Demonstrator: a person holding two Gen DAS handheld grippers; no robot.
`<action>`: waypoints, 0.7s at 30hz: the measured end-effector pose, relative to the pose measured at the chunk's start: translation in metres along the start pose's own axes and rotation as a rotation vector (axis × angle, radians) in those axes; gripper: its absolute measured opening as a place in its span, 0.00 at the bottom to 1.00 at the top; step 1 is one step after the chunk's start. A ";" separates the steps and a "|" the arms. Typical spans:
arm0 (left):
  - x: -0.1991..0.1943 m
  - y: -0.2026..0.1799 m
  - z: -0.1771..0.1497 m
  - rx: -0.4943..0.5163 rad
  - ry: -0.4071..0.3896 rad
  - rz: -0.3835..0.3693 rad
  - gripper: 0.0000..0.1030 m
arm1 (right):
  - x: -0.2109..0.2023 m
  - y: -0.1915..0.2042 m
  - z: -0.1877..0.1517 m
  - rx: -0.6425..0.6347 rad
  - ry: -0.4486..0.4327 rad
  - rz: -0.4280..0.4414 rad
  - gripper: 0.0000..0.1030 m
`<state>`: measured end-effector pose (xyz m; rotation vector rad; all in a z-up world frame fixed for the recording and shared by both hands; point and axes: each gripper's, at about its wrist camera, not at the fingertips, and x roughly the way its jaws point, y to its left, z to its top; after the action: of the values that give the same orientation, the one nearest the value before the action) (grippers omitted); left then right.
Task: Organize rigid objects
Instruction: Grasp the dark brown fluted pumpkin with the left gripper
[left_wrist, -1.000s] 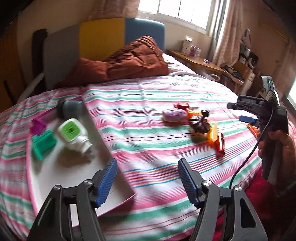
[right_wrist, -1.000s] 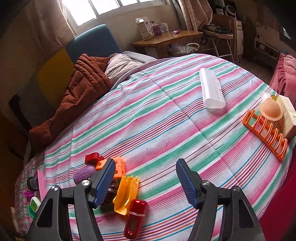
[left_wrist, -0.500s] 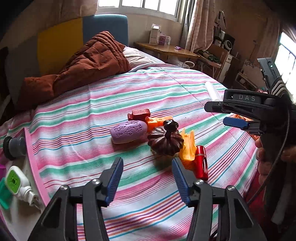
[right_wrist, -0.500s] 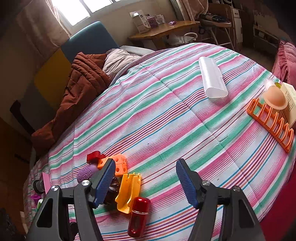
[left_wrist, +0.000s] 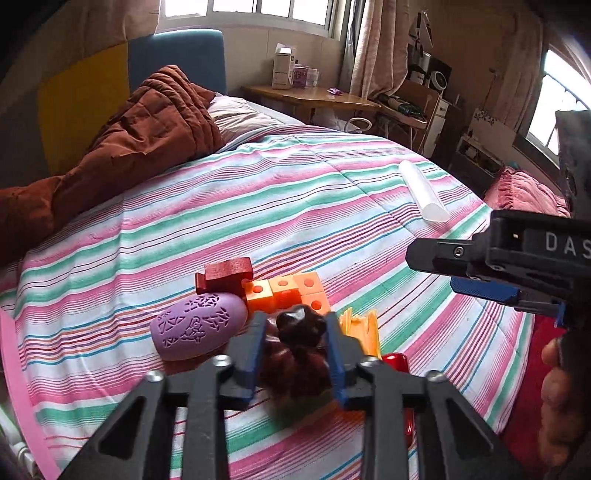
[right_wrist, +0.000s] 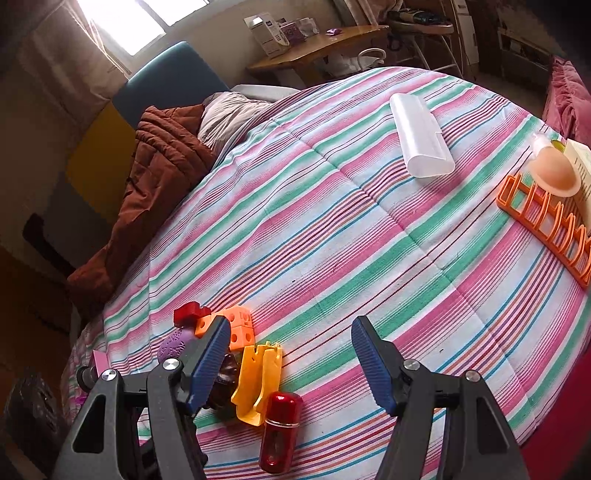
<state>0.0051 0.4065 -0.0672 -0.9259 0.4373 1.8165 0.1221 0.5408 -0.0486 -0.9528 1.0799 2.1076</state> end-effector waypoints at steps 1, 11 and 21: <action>0.000 0.001 -0.001 -0.002 -0.006 -0.002 0.21 | 0.001 0.000 0.000 -0.003 0.002 -0.001 0.67; -0.055 0.024 -0.055 -0.092 0.003 -0.011 0.19 | 0.010 0.002 -0.001 -0.032 0.050 -0.015 0.67; -0.114 0.027 -0.116 -0.102 0.008 0.032 0.19 | 0.025 0.002 -0.009 -0.021 0.161 0.057 0.67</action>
<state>0.0493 0.2476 -0.0580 -1.0015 0.3689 1.8790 0.1096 0.5367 -0.0712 -1.1297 1.1791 2.1205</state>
